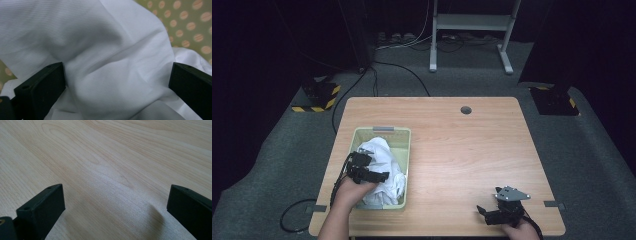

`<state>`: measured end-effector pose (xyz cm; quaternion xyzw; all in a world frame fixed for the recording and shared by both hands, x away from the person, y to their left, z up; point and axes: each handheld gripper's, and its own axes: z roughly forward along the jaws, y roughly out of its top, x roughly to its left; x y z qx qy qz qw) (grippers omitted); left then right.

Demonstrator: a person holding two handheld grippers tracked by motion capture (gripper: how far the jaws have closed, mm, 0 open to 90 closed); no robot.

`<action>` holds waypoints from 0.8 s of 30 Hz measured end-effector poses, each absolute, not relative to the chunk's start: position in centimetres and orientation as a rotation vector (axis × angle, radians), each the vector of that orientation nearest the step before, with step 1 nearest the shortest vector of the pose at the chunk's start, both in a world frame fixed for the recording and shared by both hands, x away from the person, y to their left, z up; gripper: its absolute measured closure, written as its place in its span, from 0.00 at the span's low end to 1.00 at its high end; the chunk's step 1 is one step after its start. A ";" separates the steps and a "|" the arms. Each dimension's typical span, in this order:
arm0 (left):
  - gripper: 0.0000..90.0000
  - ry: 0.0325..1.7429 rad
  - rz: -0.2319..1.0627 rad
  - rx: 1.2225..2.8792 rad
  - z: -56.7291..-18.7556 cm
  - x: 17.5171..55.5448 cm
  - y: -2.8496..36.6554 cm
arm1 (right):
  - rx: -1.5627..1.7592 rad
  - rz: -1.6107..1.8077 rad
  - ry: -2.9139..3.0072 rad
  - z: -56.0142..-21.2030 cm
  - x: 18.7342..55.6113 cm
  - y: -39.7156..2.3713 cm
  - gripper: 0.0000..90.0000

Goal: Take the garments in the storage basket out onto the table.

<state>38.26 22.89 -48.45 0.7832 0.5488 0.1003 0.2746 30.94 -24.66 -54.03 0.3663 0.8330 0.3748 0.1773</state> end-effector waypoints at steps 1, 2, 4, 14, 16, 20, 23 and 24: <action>0.01 1.481 0.265 2.108 -48.6 38.3 22.9 | 1.038 1.060 2.357 -54.0 30.9 -24.7 0.01; 0.01 1.481 0.265 2.108 -48.6 38.3 22.9 | 1.038 1.060 2.357 -54.0 30.9 -24.7 0.01; 0.01 1.496 0.249 2.115 -48.9 38.6 22.8 | 1.036 1.058 2.358 -54.0 30.9 -24.6 0.01; 0.01 1.521 0.215 2.156 -49.8 39.1 22.7 | 1.036 1.058 2.357 -54.0 30.9 -24.6 0.01; 0.01 1.524 0.213 2.165 -50.0 39.2 22.6 | 1.035 1.058 2.357 -54.0 30.9 -24.6 0.01; 0.01 1.527 0.214 2.188 -50.2 39.2 22.4 | 1.033 1.056 2.357 -54.0 30.9 -24.6 0.01; 0.07 1.529 0.216 2.211 -50.4 39.3 22.3 | 1.035 1.056 2.355 -54.0 30.9 -24.6 0.01; 0.07 1.528 0.222 2.217 -50.4 39.3 22.3 | 1.035 1.057 2.355 -54.0 30.9 -24.6 0.01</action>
